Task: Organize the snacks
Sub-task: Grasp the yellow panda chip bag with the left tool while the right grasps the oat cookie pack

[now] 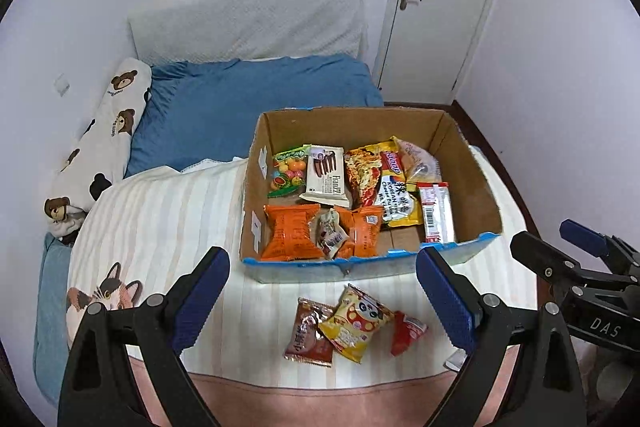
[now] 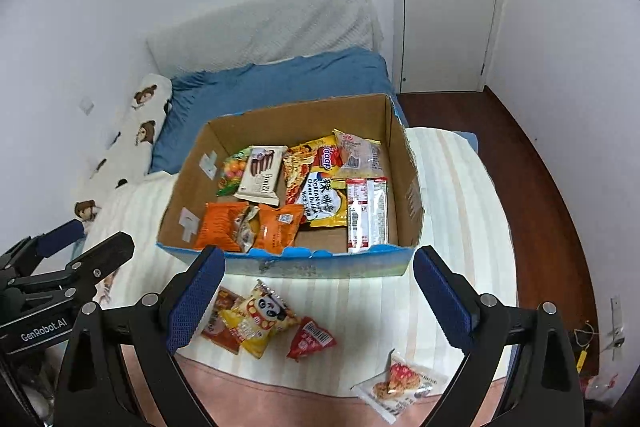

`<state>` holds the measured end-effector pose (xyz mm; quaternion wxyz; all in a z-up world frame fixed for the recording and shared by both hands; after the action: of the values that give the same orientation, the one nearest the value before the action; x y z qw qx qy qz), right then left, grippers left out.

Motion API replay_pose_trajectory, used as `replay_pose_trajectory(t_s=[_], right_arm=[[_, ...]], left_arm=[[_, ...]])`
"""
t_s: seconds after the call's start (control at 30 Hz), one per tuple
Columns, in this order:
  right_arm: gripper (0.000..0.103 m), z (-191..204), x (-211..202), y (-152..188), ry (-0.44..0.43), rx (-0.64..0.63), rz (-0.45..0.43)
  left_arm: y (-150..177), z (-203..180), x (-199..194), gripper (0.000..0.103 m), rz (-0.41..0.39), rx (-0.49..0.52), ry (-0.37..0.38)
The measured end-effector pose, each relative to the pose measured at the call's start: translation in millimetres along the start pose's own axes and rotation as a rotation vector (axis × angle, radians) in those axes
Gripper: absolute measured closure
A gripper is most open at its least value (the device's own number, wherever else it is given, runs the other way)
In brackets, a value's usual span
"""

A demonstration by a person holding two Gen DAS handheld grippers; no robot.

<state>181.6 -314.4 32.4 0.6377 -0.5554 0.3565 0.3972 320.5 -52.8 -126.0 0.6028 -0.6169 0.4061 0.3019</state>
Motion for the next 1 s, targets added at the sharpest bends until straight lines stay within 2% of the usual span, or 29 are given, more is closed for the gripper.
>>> replay_pose_trajectory(t_s=[0.17,0.27,0.33,0.53,0.73,0.87,1.0], right_arm=[[0.006,-5.6,-11.1,16.6,-0.032,0.042,0.001],[0.006,-17.4,-6.0,35.6,-0.056,0.097,0.042],[0.006,-29.7,5.1,51.9,-0.062,0.138,0.088],[0.006,-85.0,53.9,113.8,-0.084,0.367,0.235],[0.006,-127.7,115.3,171.5,-0.062,0.540,0.377],[0.006,-135.0,140.3,189.1,-0.083,0.593,0.413],[0.006,-134.9,156.9,197.4,-0.083,0.599,0.427]], left_arm=[[17.2,0.5,-10.8,0.007,-0.011,-0.011,0.008],[33.3,0.6,-8.2,0.007,0.005,-0.015,0.004],[47.6,0.6,0.8,0.007,0.035,-0.017,-0.002],[82.3,-0.8,41.3,0.007,0.142,0.005,-0.036],[93.6,-12.2,88.3,0.007,0.219,0.116,-0.109],[91.6,-26.7,125.5,0.007,0.297,0.215,-0.129],[91.1,-44.2,162.0,0.007,0.397,0.306,-0.116]])
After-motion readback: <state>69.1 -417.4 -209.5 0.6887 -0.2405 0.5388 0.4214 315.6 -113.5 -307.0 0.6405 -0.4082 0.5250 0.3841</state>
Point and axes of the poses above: each gripper's, at about its wrist camera, not at the fingertips, and x roughly the way its jaws point, z to its left, y to its underside, the point moved 7 cm from there along x, roughly the way its jaws point, and after that the axes turned 8 degrees about z, right-handed, at the moved point
